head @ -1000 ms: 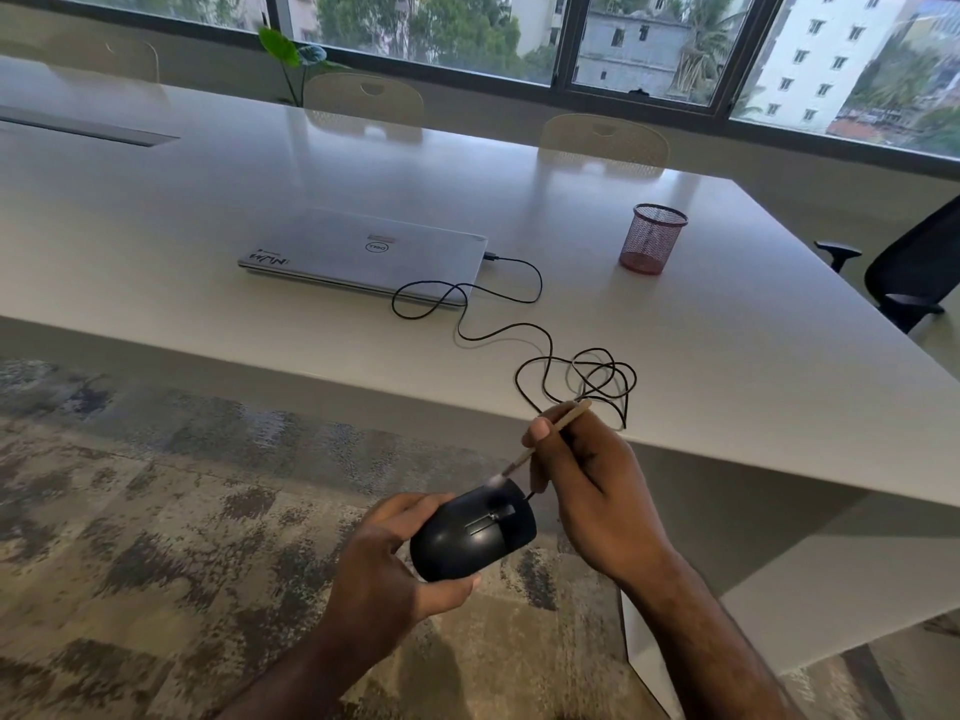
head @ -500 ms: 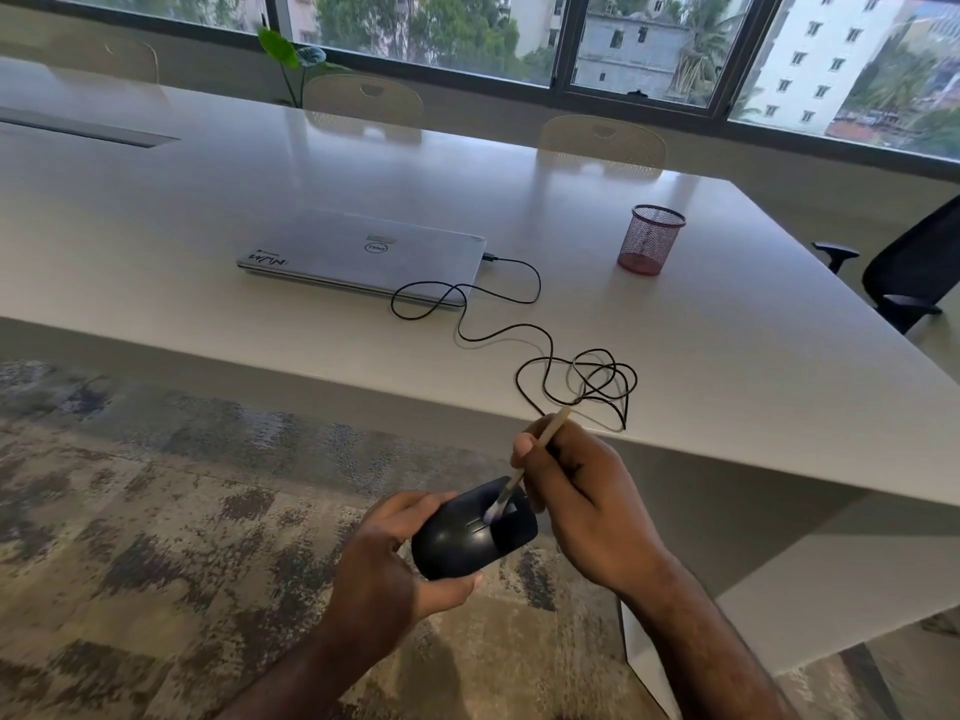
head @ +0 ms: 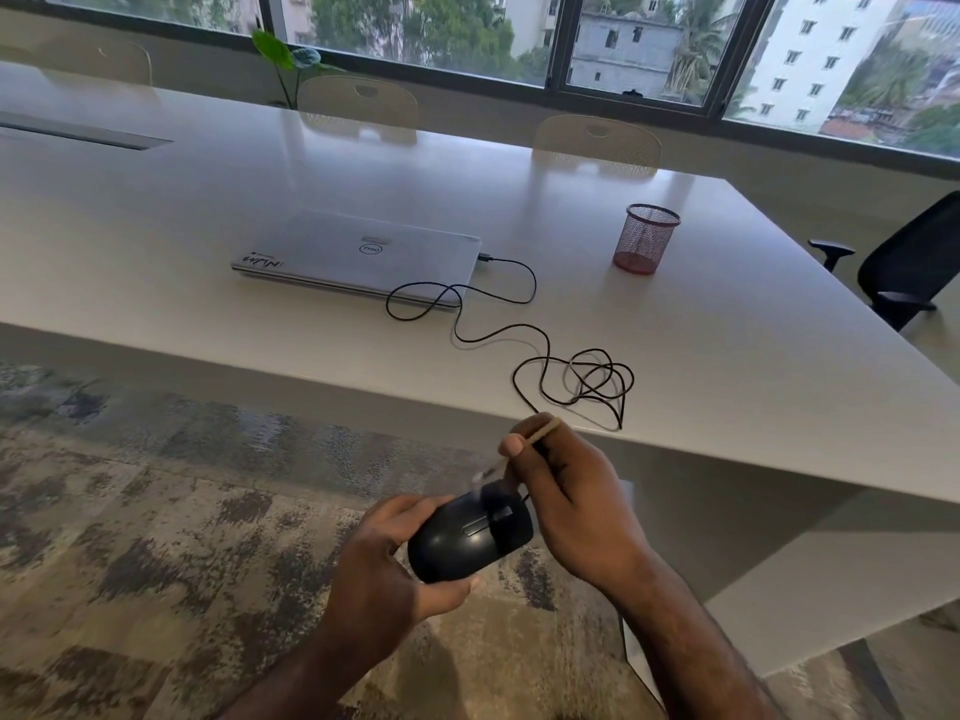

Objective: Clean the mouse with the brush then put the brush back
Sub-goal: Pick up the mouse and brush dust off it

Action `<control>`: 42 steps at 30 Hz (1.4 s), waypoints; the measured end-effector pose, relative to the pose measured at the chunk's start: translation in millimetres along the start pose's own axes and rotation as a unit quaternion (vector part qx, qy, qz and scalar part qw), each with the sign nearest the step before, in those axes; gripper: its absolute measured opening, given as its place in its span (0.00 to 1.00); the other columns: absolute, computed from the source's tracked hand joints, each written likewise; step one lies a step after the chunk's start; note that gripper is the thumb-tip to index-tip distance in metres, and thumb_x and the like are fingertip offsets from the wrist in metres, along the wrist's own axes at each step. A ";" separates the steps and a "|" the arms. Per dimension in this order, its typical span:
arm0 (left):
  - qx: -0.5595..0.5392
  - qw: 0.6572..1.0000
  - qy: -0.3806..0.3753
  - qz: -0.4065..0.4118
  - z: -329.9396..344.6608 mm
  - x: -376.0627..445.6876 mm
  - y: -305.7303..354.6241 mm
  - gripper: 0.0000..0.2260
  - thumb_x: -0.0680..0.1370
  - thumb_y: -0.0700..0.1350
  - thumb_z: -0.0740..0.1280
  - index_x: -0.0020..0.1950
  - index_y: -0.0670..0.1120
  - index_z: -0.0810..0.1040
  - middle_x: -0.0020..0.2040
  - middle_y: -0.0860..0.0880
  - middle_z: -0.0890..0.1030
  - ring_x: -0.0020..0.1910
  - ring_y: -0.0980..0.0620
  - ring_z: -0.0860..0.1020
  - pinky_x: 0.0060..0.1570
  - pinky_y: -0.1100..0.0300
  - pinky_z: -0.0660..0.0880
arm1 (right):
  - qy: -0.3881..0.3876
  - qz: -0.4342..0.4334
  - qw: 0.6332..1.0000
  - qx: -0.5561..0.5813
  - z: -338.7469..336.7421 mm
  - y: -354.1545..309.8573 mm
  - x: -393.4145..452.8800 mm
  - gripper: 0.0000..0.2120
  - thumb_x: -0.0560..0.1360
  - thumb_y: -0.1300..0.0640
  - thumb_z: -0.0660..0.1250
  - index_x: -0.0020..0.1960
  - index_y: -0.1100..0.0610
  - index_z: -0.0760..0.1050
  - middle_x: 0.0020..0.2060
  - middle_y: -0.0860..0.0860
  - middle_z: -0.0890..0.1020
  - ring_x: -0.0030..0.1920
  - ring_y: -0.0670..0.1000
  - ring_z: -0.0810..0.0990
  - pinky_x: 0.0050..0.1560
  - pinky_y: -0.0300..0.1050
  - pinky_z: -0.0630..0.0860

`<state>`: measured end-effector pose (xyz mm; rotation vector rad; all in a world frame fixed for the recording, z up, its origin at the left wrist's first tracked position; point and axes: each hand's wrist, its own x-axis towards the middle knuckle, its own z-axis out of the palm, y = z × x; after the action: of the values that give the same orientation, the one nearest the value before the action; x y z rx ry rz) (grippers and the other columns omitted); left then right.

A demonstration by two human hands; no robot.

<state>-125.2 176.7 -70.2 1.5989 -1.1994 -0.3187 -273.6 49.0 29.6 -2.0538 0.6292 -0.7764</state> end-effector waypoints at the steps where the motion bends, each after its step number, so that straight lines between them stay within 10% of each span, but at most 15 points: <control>1: 0.002 1.000 0.001 0.001 0.0 0.0 0.1 0.32 0.57 0.53 0.82 0.59 0.70 0.79 0.55 0.59 0.82 0.56 0.54 0.80 0.51 0.56 0.78 | 0.010 -0.002 1.000 -0.019 0.0 1.6 0.3 0.08 0.83 0.50 0.61 0.48 0.50 0.75 0.37 0.49 0.83 0.41 0.49 0.83 0.47 0.54 0.81; 10: 0.016 1.000 0.007 0.021 -0.3 2.0 1.8 0.30 0.57 0.54 0.81 0.55 0.72 0.78 0.53 0.61 0.80 0.53 0.53 0.80 0.49 0.59 0.78 | 0.003 0.000 0.994 0.106 6.8 -15.3 -1.2 0.06 0.81 0.56 0.58 0.51 0.55 0.73 0.34 0.60 0.78 0.36 0.61 0.79 0.39 0.59 0.77; 14: 0.032 0.999 -0.002 0.015 -0.7 4.7 6.0 0.26 0.56 0.54 0.77 0.50 0.70 0.76 0.50 0.65 0.79 0.52 0.62 0.78 0.47 0.74 0.70 | -0.062 -0.023 0.998 0.017 12.3 -15.9 -3.5 0.04 0.82 0.58 0.58 0.51 0.55 0.70 0.34 0.56 0.78 0.35 0.57 0.77 0.39 0.61 0.76; 22: 0.020 1.000 0.002 0.015 -0.7 2.2 3.4 0.29 0.56 0.53 0.79 0.54 0.72 0.78 0.54 0.63 0.80 0.55 0.56 0.79 0.50 0.62 0.76 | -0.003 -0.037 0.989 -0.145 -5.8 -0.8 4.6 0.05 0.84 0.54 0.56 0.49 0.50 0.68 0.37 0.45 0.75 0.37 0.45 0.75 0.39 0.45 0.73; 33: 0.023 1.000 -0.007 0.018 -0.4 4.9 0.3 0.33 0.56 0.51 0.81 0.57 0.72 0.78 0.55 0.61 0.81 0.56 0.56 0.79 0.49 0.69 0.74 | -0.031 0.016 0.999 0.033 -2.0 1.7 0.1 0.03 0.81 0.58 0.60 0.50 0.50 0.69 0.37 0.57 0.78 0.39 0.60 0.80 0.43 0.65 0.79; 42: 0.023 1.000 -0.006 0.015 -2.4 3.6 -0.4 0.32 0.57 0.53 0.81 0.57 0.72 0.78 0.55 0.61 0.81 0.55 0.54 0.80 0.47 0.68 0.75 | 0.016 -0.002 0.998 0.055 -25.9 4.8 3.7 0.03 0.82 0.63 0.61 0.53 0.57 0.71 0.41 0.58 0.79 0.41 0.54 0.83 0.42 0.46 0.81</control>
<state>-121.6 175.1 -68.3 1.6201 -1.2466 -0.2844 -290.3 30.4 38.7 -1.9458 0.5875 -0.8289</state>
